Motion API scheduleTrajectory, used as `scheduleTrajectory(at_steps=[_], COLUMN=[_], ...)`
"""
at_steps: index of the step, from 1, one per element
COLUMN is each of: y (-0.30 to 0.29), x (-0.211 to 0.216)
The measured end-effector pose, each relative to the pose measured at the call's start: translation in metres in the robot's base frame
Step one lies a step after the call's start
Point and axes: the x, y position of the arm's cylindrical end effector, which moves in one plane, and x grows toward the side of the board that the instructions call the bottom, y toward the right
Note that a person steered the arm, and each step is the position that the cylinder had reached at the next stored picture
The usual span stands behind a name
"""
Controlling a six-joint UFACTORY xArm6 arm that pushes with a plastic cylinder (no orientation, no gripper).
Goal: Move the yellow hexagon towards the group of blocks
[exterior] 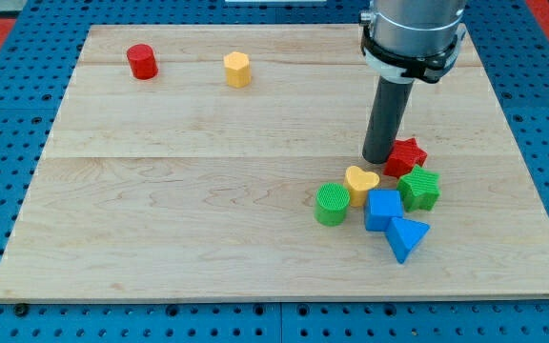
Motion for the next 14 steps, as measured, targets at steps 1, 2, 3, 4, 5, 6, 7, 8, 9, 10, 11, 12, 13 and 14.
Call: scheduleTrajectory(at_steps=[1,2,3,4,5,6,7,8,9,10,11,12,13,14], y=[-0.041,-0.018,-0.043,-0.104,-0.169,-0.146,-0.093,-0.094,-0.144,-0.129,-0.141,-0.183,-0.209,-0.137], x=[-0.036,-0.104,-0.183,-0.249,-0.253,-0.235,-0.219,-0.223,-0.197,-0.141,-0.173,-0.207,-0.159,-0.103])
